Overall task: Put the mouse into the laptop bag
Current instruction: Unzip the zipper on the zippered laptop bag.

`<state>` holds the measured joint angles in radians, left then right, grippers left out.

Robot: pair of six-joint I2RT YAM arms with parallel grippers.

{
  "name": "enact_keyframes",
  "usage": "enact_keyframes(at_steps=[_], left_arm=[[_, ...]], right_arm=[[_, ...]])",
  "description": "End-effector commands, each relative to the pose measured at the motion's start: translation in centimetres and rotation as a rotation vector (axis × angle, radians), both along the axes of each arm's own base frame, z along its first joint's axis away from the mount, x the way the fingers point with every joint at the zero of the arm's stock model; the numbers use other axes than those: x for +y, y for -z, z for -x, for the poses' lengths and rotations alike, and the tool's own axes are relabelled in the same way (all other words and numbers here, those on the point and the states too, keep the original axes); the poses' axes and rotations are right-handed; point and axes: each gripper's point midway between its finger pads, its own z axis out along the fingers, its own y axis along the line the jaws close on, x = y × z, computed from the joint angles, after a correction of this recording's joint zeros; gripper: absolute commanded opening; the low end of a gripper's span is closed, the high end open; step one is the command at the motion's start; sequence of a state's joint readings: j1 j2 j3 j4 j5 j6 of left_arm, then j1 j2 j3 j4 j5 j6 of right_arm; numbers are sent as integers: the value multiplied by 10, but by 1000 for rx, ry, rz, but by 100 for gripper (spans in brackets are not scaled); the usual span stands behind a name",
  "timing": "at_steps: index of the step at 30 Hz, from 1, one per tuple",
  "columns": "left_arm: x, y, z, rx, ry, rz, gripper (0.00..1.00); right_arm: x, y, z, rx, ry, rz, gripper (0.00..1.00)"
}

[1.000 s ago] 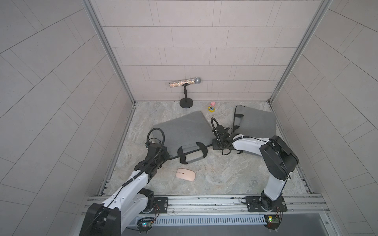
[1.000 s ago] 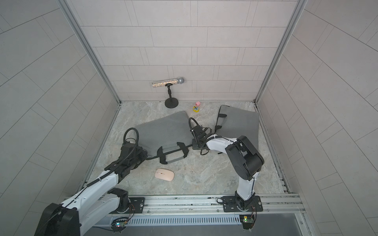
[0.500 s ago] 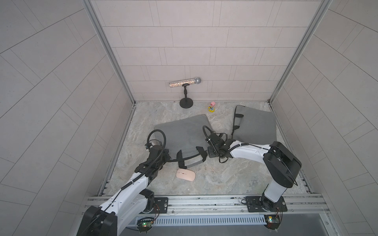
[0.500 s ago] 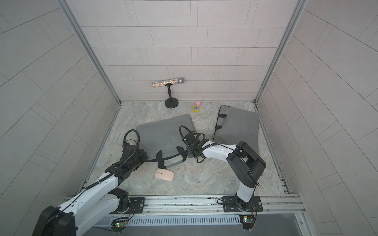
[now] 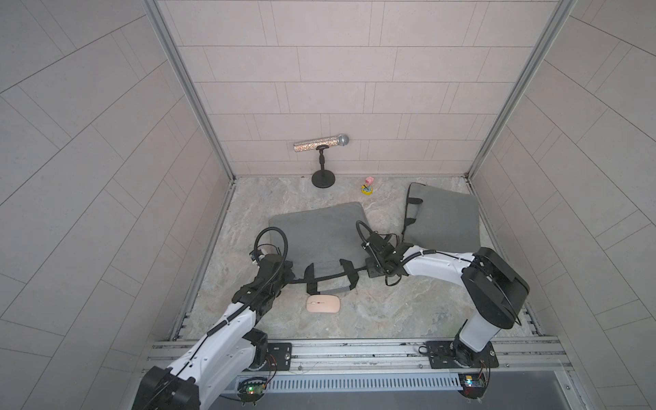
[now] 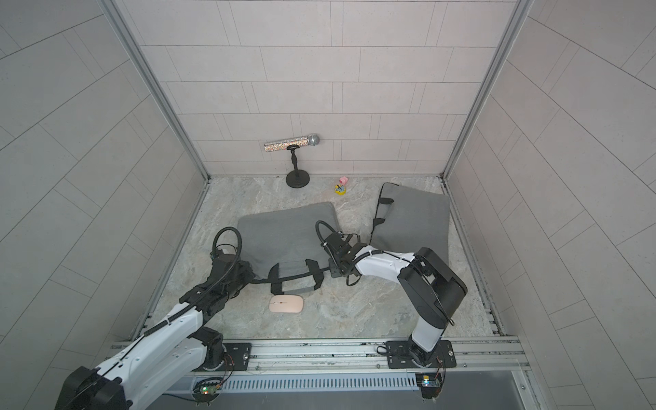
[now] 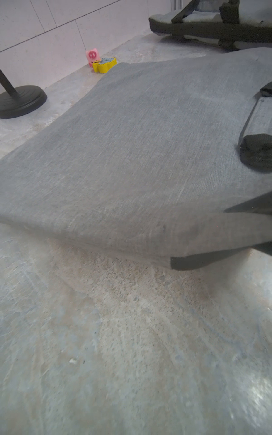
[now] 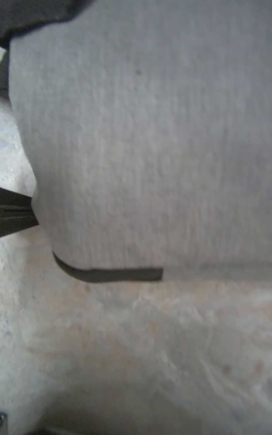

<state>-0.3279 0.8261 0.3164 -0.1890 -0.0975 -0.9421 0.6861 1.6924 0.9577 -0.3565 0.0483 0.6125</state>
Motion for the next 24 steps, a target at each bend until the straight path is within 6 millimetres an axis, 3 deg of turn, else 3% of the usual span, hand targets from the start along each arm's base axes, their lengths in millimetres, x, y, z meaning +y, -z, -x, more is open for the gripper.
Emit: enact_keyframes(at_steps=[1,4,5,7,8,9,15,19,24], left_arm=[[1,-29,-10,-75,-7,2,0],[-10,-34,-2,-76,46,57,4],[-16,-36,0,-82,62,80,18],[-22,-41,3,-91,88,98,60],[-25,-44,5,-88,99,99,74],[-26,-47,6,-80,109,98,79],[-35,-64,4,-75,163,97,81],[-52,-66,-27,-146,196,122,81],[-102,-44,-70,-35,329,151,75]], right_arm=[[-24,3,-32,-8,69,23,0],[-27,9,-52,-6,77,34,0],[-23,10,-58,-4,72,32,0],[-15,12,-69,-4,68,22,0],[-10,10,-78,-10,67,16,0],[-5,7,-86,-18,63,19,0],[-3,1,-127,-26,76,45,0],[2,-4,-123,-51,43,20,0],[7,-11,-111,-71,11,-38,0]])
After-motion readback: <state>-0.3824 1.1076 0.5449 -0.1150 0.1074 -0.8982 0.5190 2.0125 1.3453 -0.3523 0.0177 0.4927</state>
